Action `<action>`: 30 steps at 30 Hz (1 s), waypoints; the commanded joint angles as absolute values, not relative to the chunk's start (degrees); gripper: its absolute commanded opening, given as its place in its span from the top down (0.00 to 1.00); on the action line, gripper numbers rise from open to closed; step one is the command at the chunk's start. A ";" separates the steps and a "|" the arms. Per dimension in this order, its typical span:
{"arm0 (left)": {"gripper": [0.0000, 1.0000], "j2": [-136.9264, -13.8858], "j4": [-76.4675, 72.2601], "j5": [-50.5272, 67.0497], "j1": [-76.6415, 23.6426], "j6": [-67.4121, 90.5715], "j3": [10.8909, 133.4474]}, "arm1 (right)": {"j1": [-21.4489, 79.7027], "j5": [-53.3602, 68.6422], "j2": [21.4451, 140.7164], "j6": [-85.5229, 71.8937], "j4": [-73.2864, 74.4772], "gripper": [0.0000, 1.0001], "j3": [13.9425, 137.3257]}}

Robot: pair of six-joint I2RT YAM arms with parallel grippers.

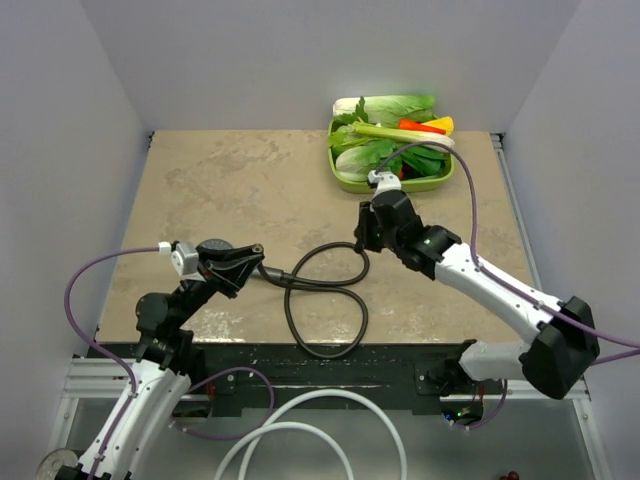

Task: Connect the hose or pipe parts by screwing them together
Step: Place the adaptor at the center of the board.

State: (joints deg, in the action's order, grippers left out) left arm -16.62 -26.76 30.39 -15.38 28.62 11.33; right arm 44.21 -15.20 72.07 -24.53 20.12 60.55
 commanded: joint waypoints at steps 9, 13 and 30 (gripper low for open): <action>1.00 -14.94 -33.13 34.01 -14.94 30.32 9.93 | 22.42 -0.18 86.99 -10.81 20.49 1.00 53.96; 1.00 -14.59 -33.75 34.98 -14.94 31.02 9.49 | 21.36 0.88 94.10 -8.79 19.60 0.93 57.46; 1.00 -17.40 -34.98 36.65 -14.94 31.90 10.28 | 21.88 -5.54 92.11 -8.17 19.60 0.33 56.25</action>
